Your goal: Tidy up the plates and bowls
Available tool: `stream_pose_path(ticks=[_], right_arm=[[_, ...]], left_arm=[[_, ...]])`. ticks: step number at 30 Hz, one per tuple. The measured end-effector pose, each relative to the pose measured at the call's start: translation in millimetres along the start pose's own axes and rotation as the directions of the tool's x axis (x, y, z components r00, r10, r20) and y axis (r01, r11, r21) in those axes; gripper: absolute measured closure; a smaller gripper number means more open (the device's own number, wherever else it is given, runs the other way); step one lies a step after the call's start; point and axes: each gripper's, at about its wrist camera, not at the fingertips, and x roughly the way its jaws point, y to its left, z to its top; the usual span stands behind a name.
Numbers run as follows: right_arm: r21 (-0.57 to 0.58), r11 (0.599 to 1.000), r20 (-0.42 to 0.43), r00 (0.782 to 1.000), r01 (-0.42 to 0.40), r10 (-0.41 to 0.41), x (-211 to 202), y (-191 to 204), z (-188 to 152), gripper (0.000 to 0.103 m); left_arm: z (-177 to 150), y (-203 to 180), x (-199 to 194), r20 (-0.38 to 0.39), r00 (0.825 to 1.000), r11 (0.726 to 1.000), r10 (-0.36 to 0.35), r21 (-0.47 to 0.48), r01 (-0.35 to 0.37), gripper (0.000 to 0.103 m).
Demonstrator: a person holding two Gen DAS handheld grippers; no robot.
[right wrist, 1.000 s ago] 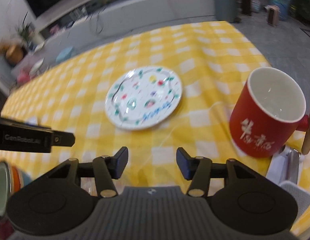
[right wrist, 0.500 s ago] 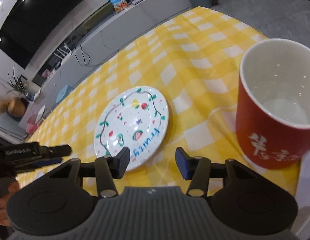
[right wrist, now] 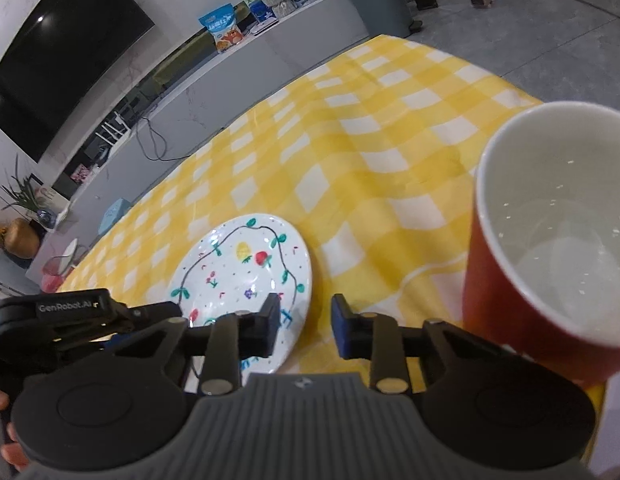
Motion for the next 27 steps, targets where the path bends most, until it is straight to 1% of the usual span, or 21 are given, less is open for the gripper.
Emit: stream_pose_path(ticks=[3, 5, 7, 8, 10, 11, 14, 18, 21, 25, 27], right_arm=[[0.013, 1.000, -0.007, 1.000, -0.016, 0.016, 4, -1, 1, 0.077], [0.008, 0.999, 0.002, 0.999, -0.033, 0.033, 6, -1, 1, 0.081], [0.012, 0.999, -0.003, 0.999, -0.036, 0.036, 8, -1, 0, 0.082], [0.024, 0.999, -0.008, 0.999, -0.037, 0.037, 8, -2, 0, 0.085], [0.040, 0.998, -0.009, 0.999, -0.042, 0.042, 8, -5, -1, 0.087], [0.032, 0.999, -0.010, 0.999, -0.040, 0.041, 9, -5, -1, 0.089], [-0.001, 1.000, -0.010, 1.000, -0.024, 0.024, 8, -2, -3, 0.093], [-0.001, 0.999, -0.006, 0.999, -0.037, 0.037, 6, -3, -2, 0.093], [-0.013, 0.999, 0.000, 0.999, -0.038, 0.038, 2, -2, -1, 0.093], [-0.012, 0.999, 0.002, 0.999, -0.045, 0.045, -4, -4, 0, 0.093], [-0.009, 0.998, 0.007, 0.998, -0.056, 0.056, -8, -6, 1, 0.093]], left_arm=[[0, 3, -1, 0.022, 0.999, 0.999, -0.024, -0.039, 0.025, 0.061], [0, 6, 0, 0.038, 0.999, 0.998, -0.033, -0.056, 0.035, 0.061], [-2, 7, 0, 0.054, 0.998, 0.998, -0.028, -0.061, 0.031, 0.070], [-2, 8, 0, 0.062, 0.998, 0.998, -0.024, -0.058, 0.028, 0.072], [-4, 9, 0, 0.075, 0.997, 0.998, -0.022, -0.054, 0.026, 0.078], [-5, 9, 0, 0.080, 0.997, 0.999, -0.017, -0.047, 0.020, 0.079], [-9, 5, -2, 0.095, 0.995, 1.000, 0.004, -0.022, -0.002, 0.080], [-13, -5, -5, 0.107, 0.993, 0.999, 0.052, -0.004, -0.052, 0.080], [-16, -11, -12, 0.130, 0.990, 0.998, 0.060, 0.015, -0.063, 0.080], [-21, -14, -20, 0.127, 0.990, 0.998, 0.063, 0.010, -0.064, 0.080], [-25, -16, -25, 0.129, 0.990, 0.998, 0.063, 0.021, -0.066, 0.081]])
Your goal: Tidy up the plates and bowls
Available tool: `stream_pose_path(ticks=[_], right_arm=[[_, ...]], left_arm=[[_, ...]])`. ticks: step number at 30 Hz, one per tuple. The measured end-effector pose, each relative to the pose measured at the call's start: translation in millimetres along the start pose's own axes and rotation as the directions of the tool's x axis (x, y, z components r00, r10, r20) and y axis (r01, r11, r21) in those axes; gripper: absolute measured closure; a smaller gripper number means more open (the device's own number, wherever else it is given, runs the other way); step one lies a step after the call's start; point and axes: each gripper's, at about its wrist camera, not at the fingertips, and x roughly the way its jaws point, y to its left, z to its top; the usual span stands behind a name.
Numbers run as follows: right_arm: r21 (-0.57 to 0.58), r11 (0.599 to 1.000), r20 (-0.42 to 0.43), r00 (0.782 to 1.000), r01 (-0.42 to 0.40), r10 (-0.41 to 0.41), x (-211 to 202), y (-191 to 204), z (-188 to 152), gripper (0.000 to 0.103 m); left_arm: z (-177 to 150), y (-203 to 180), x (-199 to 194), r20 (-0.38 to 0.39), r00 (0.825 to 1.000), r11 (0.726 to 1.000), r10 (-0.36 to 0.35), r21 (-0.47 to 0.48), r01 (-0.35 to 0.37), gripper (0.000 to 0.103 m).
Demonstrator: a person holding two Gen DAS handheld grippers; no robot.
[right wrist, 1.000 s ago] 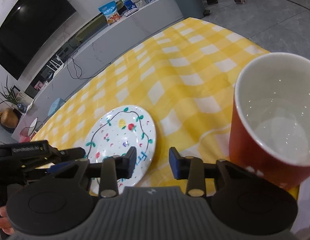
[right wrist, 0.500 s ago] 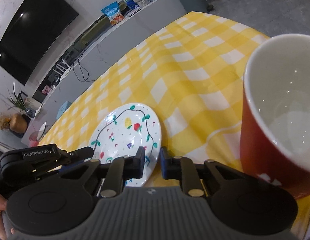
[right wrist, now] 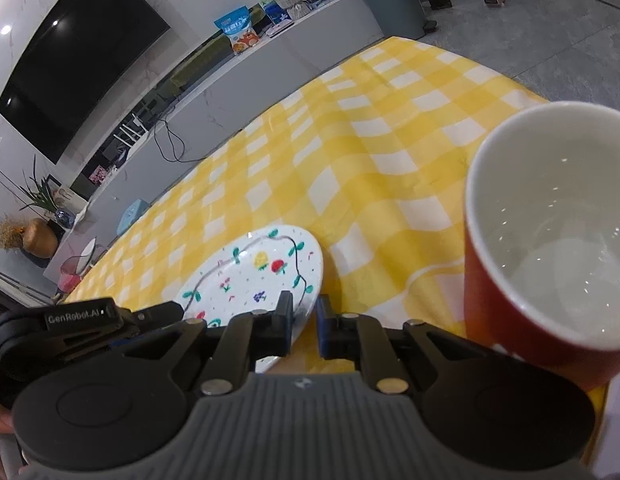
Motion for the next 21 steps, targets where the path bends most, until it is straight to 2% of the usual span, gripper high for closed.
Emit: stream_pose_path(ticks=[9, 21], right_arm=[[-0.025, 0.999, 0.029, 0.999, -0.035, 0.035, -16, 1, 0, 0.093], [-0.017, 0.994, 0.034, 0.993, -0.111, 0.111, -35, 7, -2, 0.093]], left_arm=[[-9, -13, -17, 0.020, 0.999, 0.996, 0.029, 0.081, -0.031, 0.081], [-13, -16, -57, 0.062, 0.998, 0.990, 0.025, 0.135, -0.033, 0.081]])
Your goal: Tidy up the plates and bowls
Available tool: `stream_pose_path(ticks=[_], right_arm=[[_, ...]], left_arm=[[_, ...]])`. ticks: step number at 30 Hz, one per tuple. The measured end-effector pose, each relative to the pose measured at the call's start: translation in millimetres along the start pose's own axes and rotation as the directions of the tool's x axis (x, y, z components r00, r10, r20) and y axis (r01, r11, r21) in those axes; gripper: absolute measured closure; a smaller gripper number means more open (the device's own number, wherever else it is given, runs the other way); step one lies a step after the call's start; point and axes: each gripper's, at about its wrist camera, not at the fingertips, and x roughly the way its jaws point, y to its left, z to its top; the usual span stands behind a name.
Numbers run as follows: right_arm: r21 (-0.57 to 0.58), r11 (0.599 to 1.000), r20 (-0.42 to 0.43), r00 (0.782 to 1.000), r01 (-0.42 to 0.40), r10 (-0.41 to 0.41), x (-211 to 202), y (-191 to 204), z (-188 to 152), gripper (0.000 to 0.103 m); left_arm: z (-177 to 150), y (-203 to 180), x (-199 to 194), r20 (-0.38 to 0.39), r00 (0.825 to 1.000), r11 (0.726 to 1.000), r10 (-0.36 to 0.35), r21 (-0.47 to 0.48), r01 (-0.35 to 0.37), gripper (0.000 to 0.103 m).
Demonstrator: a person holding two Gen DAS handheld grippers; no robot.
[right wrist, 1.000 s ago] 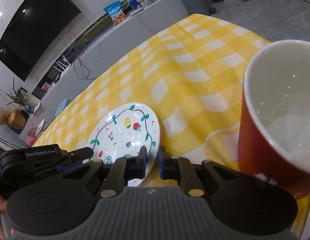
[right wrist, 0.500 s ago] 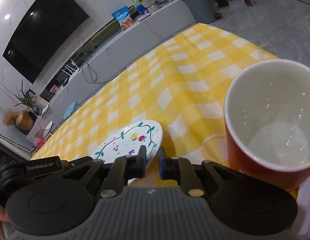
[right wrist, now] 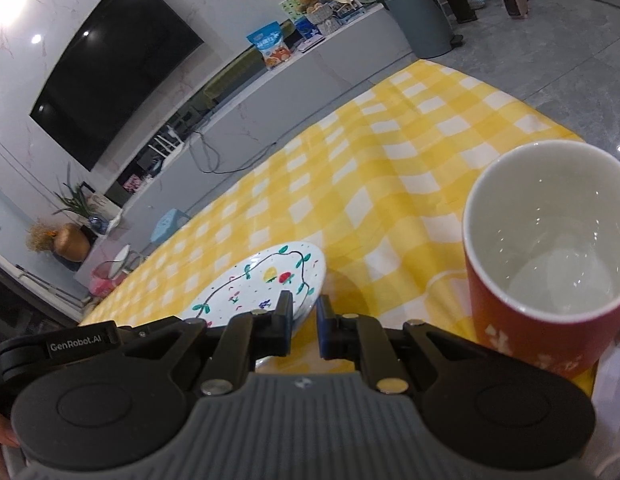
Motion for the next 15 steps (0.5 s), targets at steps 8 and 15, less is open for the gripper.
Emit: stream_pose_path(ticks=[8, 15], right_arm=[[-0.013, 0.998, -0.023, 0.998, -0.062, 0.062, -24, 18, -8, 0.094], [-0.034, 0.997, -0.089, 0.994, -0.065, 0.061, -32, 38, -39, 0.103]], left_arm=[[-15, 8, -44, 0.012, 0.998, 0.998, -0.060, 0.003, 0.060, 0.097], [-32, -3, -53, -0.016, 0.997, 0.997, -0.072, 0.031, 0.073, 0.097]])
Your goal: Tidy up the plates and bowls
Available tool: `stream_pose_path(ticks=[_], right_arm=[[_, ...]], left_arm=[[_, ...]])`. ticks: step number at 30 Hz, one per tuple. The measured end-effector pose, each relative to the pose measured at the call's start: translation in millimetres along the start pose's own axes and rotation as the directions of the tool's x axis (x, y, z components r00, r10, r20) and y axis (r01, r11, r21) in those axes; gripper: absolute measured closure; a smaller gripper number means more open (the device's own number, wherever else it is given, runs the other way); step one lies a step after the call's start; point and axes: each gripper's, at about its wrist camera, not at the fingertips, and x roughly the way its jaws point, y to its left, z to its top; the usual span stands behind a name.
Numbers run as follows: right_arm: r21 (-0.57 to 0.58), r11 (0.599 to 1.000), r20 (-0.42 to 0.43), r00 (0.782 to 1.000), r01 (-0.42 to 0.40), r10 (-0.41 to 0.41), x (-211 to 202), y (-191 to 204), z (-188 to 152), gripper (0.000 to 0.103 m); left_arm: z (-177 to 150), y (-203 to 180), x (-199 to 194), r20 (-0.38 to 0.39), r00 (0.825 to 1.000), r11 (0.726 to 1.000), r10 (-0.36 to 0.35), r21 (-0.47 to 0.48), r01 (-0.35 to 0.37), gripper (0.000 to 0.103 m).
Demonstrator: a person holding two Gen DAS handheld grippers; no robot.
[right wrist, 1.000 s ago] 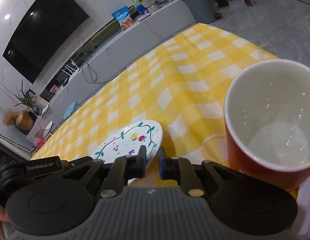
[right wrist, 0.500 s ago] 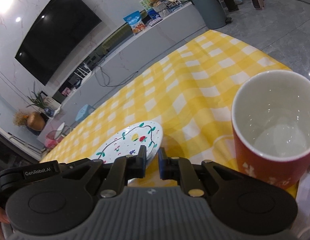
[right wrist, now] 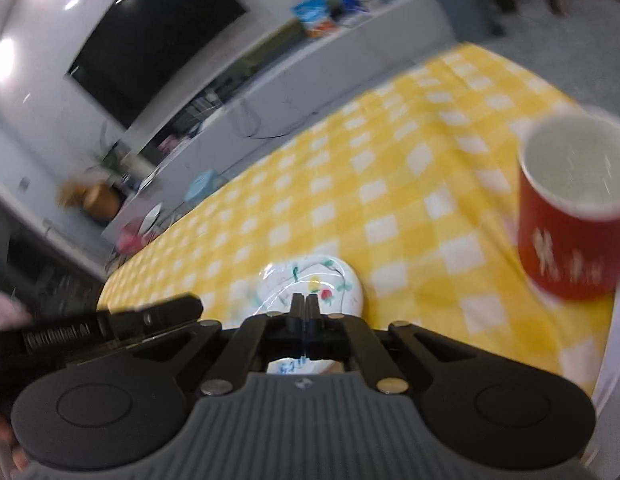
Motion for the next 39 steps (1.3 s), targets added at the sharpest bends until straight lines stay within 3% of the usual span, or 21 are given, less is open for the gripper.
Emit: stream_pose_path(ticks=[2, 4, 6, 9, 11, 14, 15, 16, 20, 27, 34, 37, 39], right_arm=[[0.056, 0.998, -0.014, 1.000, -0.009, 0.010, 7, -13, -1, 0.103], [0.085, 0.995, -0.034, 0.998, 0.049, -0.046, 17, -28, -1, 0.103], [0.111, 0.993, -0.053, 0.998, 0.046, -0.040, 23, -41, -1, 0.103], [0.137, 0.987, -0.073, 0.995, 0.083, -0.074, 34, -51, 7, 0.101], [0.134, 0.989, -0.078, 0.996, 0.062, -0.052, 44, -50, 10, 0.101], [0.155, 0.987, -0.094, 0.995, 0.050, -0.035, 59, -52, 14, 0.094], [0.164, 0.986, -0.108, 0.994, 0.030, -0.012, 64, -53, 15, 0.091], [0.166, 0.986, -0.120, 0.993, 0.014, 0.006, 68, -53, 15, 0.080], [0.154, 0.988, -0.112, 0.993, -0.027, 0.045, 71, -50, 16, 0.076], [0.222, 0.969, -0.101, 0.986, -0.105, 0.130, 83, -66, 19, 0.078], [0.232, 0.961, -0.095, 0.980, -0.149, 0.175, 91, -66, 17, 0.078], [0.241, 0.960, -0.088, 0.982, -0.144, 0.169, 91, -68, 14, 0.083], [0.257, 0.958, -0.090, 0.984, -0.129, 0.156, 89, -74, 13, 0.088]], left_arm=[[6, 12, 13, -0.040, 0.998, 0.998, 0.057, -0.009, -0.057, 0.097], [21, 24, 19, -0.074, 0.989, 0.992, 0.126, 0.002, -0.126, 0.097], [44, 33, 22, -0.098, 0.988, 0.993, 0.120, 0.035, -0.117, 0.095], [71, 51, 50, -0.206, 0.965, 0.984, 0.163, 0.110, -0.142, 0.094], [80, 63, 67, -0.267, 0.955, 0.988, 0.130, 0.116, -0.102, 0.092], [87, 76, 78, -0.282, 0.957, 0.991, 0.067, 0.133, -0.030, 0.081], [88, 81, 82, -0.299, 0.953, 0.990, 0.038, 0.139, 0.004, 0.073], [88, 85, 85, -0.324, 0.946, 0.990, 0.013, 0.140, 0.034, 0.068], [83, 93, 94, -0.363, 0.932, 0.987, -0.015, 0.144, 0.072, 0.068], [83, 110, 105, -0.378, 0.910, 0.982, -0.170, 0.007, 0.187, 0.068], [79, 121, 109, -0.370, 0.901, 0.973, -0.227, -0.051, 0.224, 0.076], [80, 124, 111, -0.372, 0.897, 0.971, -0.238, -0.091, 0.220, 0.080], [79, 121, 108, -0.366, 0.903, 0.975, -0.223, -0.061, 0.215, 0.083]])
